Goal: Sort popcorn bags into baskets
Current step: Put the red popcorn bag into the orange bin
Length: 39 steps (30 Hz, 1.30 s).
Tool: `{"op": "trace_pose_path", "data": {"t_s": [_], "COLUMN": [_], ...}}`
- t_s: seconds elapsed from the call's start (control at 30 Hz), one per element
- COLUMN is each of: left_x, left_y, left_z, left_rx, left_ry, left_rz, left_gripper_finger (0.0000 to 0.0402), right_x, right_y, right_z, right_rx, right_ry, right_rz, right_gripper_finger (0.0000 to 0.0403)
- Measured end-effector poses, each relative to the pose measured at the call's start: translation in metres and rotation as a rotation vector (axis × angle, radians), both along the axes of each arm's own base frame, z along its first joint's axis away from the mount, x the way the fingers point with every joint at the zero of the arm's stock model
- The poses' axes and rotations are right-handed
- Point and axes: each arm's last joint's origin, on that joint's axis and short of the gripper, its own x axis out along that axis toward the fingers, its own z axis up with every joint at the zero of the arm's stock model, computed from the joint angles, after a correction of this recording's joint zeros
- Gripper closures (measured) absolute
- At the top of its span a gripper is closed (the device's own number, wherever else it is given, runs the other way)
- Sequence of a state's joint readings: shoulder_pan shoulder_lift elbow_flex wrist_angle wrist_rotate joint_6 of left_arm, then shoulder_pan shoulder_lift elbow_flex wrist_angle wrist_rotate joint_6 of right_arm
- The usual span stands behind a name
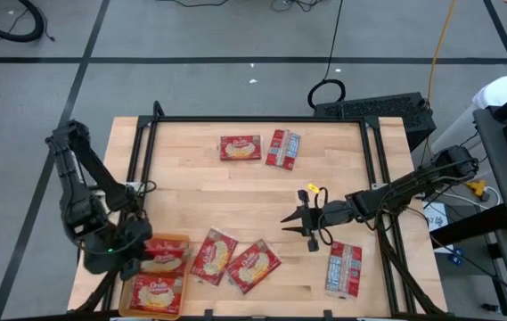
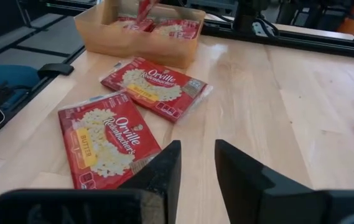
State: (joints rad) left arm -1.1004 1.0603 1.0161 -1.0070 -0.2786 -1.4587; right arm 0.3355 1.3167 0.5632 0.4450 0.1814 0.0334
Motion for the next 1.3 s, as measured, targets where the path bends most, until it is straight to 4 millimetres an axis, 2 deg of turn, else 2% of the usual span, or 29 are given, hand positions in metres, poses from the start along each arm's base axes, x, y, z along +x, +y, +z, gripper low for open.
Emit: {"op": "trace_pose_path", "data": {"t_s": [0.3, 0.5, 0.67, 0.97, 1.13, 1.3], "left_x": [-0.014, -0.012, -0.007, -0.003, -0.004, -0.007], "left_y": [-0.030, -0.058, -0.073, -0.088, -0.087, -0.086], "left_z": [-0.014, -0.026, -0.040, -0.052, -0.053, -0.056], "left_rx": [-0.037, -0.090, -0.077, -0.099, -0.100, -0.099], "left_ry": [0.078, 0.062, 0.079, 0.116, 0.139, 0.199], "left_rz": [0.048, 0.024, 0.048, 0.068, 0.097, 0.147], "left_gripper_finger": [0.0384, 0.0375, 0.0373, 0.0371, 0.0370, 0.0333], "right_x": [0.000, 0.000, 0.000, 0.001, 0.001, 0.001], "right_y": [0.000, 0.000, 0.000, 0.000, 0.001, 0.001], "right_z": [0.000, 0.000, 0.000, 0.003, 0.003, 0.003], "right_rx": [0.000, 0.000, 0.000, 0.010, 0.012, 0.012], "right_ry": [0.000, 0.000, 0.000, -0.029, -0.036, -0.035], "right_rz": [0.000, 0.000, 0.000, 0.000, 0.000, 0.000], "right_gripper_finger": [0.0309, 0.0309, 0.0310, 0.0310, 0.0310, 0.0310]}}
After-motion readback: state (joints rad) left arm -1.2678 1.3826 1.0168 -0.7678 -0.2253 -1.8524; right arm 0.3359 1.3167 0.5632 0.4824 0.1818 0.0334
